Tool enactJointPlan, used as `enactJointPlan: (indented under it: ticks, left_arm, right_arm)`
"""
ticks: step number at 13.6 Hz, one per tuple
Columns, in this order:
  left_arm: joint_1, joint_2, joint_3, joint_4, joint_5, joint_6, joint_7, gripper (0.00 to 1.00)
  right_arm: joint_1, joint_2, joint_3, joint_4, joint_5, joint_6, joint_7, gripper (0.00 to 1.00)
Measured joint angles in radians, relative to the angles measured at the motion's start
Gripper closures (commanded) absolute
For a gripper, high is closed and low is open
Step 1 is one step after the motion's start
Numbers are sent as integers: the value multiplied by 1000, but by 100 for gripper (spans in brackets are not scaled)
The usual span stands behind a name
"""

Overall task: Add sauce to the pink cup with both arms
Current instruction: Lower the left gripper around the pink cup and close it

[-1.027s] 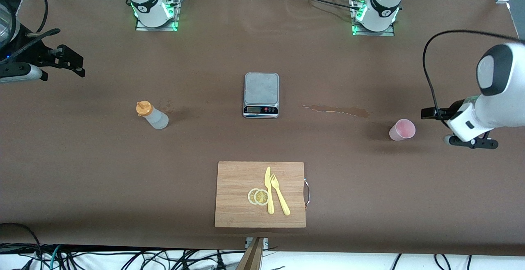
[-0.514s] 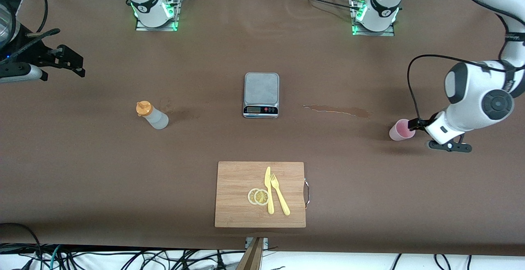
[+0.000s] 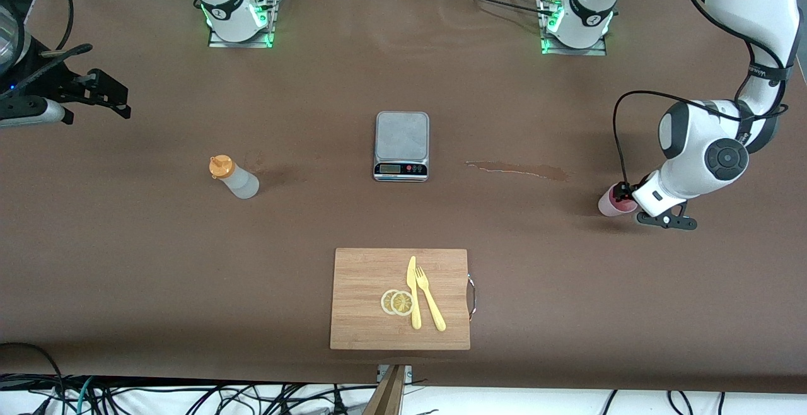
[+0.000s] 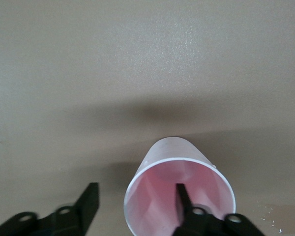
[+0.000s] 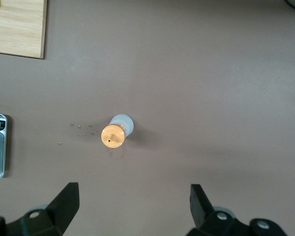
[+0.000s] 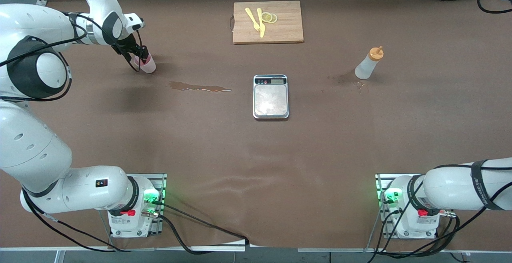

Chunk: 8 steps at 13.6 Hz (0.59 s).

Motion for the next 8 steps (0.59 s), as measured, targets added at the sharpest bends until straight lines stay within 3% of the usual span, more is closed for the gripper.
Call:
enactJointPlan:
  ticks: [8]
  left_arm:
    - [-2,-12,-11,16,0,0,1,100]
  right_arm:
    - [0,0,0,0,0,1,0,0]
